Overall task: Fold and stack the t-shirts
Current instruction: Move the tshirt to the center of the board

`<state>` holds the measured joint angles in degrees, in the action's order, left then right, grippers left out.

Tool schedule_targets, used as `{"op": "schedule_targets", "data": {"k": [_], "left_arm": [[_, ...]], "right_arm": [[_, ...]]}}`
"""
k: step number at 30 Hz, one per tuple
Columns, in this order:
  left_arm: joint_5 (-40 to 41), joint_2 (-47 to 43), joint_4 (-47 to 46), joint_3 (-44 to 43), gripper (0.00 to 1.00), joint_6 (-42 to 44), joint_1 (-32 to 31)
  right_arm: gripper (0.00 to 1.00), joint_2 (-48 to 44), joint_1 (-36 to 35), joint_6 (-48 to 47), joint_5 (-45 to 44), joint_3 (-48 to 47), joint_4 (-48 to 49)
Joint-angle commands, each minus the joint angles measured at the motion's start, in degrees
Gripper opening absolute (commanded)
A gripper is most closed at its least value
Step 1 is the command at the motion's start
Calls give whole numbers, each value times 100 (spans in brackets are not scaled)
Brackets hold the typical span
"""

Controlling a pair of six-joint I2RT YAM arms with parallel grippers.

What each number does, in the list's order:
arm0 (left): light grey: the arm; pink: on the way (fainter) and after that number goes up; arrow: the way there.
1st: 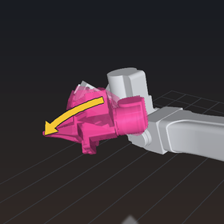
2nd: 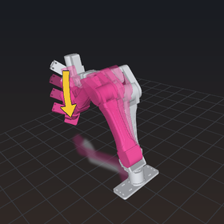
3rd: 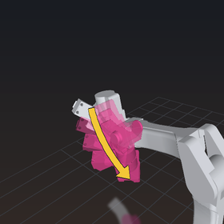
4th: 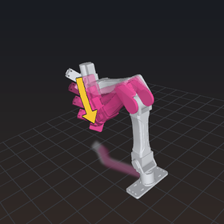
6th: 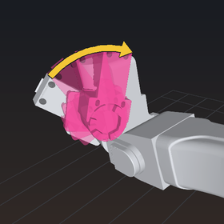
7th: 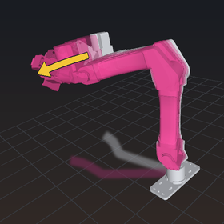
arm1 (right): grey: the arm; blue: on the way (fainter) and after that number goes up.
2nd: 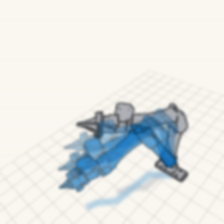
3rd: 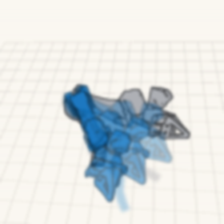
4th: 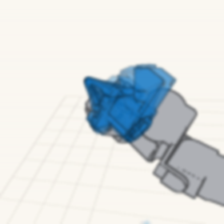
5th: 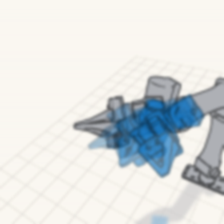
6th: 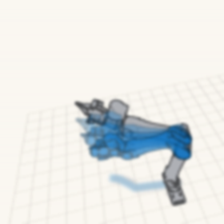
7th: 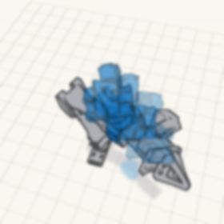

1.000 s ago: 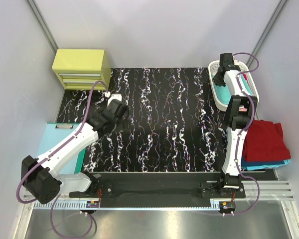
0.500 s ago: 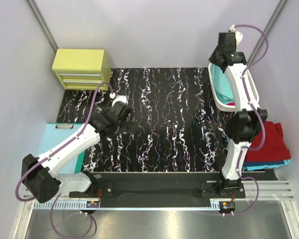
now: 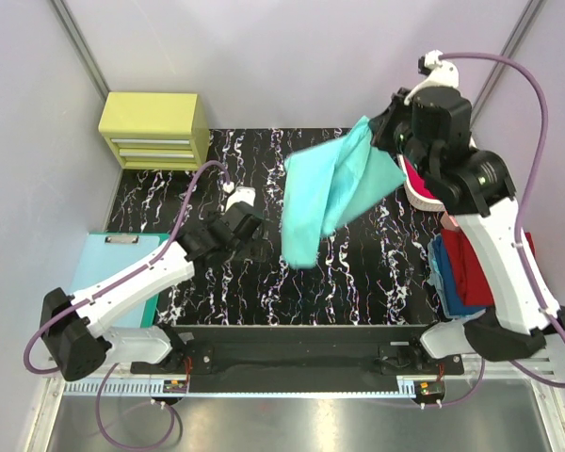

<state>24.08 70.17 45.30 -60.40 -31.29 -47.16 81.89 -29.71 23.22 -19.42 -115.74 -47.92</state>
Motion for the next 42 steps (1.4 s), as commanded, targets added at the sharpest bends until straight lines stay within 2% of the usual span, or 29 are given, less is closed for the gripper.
{"op": "schedule_targets", "data": {"k": [1,10,16,22,30,35,42], "left_arm": [[370,-276,-214,-25,96,-193,-57],[221,110,-424,-261,96,-352,-223],[325,1103,-478,-1148,96,-202,-863],[528,1552,-600,-1589,96,-88,-1436],[80,1860,-1172,-1590,95,420,-1928],[-421,1947,-2164,-1159,95,869,-2297],[-1141,2334,-3367,-1114,93,1546,-2544]], "right_arm": [[0,-541,-447,349,-237,472,-577],[0,-1658,-579,903,-71,3283,-675],[0,-1887,-588,921,-44,4190,-657],[0,-2045,-588,939,-141,4446,-657],[0,-1966,-588,930,-141,4534,-605],[0,-1905,-579,991,-9,4578,-552],[0,-1922,-588,921,17,4508,-552]]}}
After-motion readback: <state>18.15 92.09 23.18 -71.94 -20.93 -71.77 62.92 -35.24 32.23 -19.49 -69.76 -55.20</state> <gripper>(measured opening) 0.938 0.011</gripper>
